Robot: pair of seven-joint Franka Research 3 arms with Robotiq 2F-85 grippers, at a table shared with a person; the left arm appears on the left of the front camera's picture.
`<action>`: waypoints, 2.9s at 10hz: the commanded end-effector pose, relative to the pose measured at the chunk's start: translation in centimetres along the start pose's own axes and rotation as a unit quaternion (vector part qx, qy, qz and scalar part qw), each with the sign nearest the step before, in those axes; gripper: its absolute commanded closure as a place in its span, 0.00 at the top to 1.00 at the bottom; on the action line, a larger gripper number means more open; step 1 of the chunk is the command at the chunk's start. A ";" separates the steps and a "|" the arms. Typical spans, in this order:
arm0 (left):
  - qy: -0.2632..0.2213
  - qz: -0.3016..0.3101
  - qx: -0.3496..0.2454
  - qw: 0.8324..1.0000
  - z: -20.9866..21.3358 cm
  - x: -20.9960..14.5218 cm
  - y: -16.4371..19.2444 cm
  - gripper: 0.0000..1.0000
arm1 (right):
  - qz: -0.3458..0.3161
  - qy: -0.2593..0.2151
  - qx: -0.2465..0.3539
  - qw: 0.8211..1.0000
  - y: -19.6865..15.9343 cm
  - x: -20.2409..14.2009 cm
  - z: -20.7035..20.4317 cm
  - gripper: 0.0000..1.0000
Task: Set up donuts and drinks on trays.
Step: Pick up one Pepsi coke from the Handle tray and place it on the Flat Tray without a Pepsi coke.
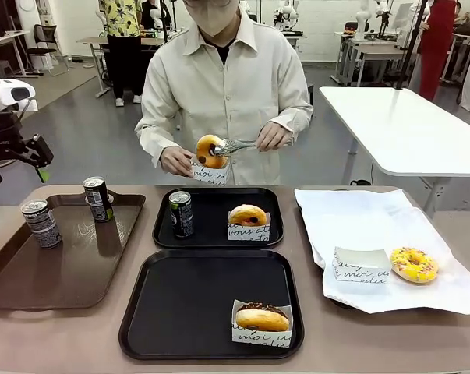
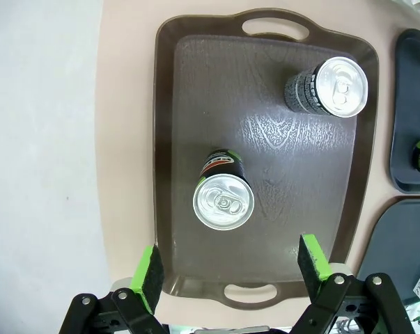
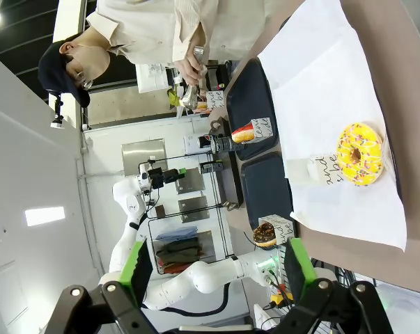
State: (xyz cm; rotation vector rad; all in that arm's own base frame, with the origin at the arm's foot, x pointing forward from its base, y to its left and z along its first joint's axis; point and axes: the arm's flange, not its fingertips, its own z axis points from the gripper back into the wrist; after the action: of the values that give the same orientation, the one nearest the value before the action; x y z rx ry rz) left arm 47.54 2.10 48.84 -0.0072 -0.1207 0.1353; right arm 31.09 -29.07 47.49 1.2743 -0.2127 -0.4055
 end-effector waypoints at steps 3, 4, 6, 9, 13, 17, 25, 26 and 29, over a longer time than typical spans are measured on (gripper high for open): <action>0.009 -0.015 -0.007 1.000 -1.3 1.1 -0.2 1.00 | 0.003 -0.001 0.009 1.000 0.1 0.0 0.0 1.00; 0.006 -0.018 -0.020 1.000 -2.4 0.3 0.5 1.00 | 0.003 -0.001 0.009 1.000 0.1 0.0 0.0 1.00; 0.018 -0.030 -0.019 0.999 -4.2 0.1 0.7 1.00 | 0.003 -0.001 0.009 1.000 0.1 0.0 0.0 1.00; 0.021 -0.047 -0.013 0.999 -6.3 -0.4 0.5 1.00 | 0.003 -0.001 0.009 1.000 0.1 0.0 0.0 1.00; 0.009 -0.039 -0.019 0.999 -8.2 0.5 0.4 1.00 | 0.003 -0.001 0.009 1.000 0.1 0.0 0.0 1.00; 0.011 -0.044 -0.014 0.999 -8.3 1.3 0.3 0.38 | 0.003 -0.001 0.009 1.000 0.1 0.0 0.0 1.00; 0.019 -0.017 -0.010 1.000 -0.5 -0.9 -1.3 0.00 | 0.003 -0.001 0.009 1.000 0.1 0.0 0.0 1.00; 0.012 -0.031 -0.001 0.999 2.5 -2.7 -2.4 0.00 | 0.003 -0.001 0.009 1.000 0.1 0.0 0.0 1.00; 0.051 -0.051 0.014 0.997 7.7 -7.3 -3.2 0.00 | 0.003 -0.001 0.009 1.000 0.1 0.0 0.0 1.00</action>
State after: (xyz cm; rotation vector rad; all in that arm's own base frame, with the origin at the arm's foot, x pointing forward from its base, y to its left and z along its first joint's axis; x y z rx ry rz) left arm 40.22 -2.23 55.11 0.0114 -0.0424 0.0340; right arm 31.13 -29.03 47.49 1.2740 -0.2117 -0.4046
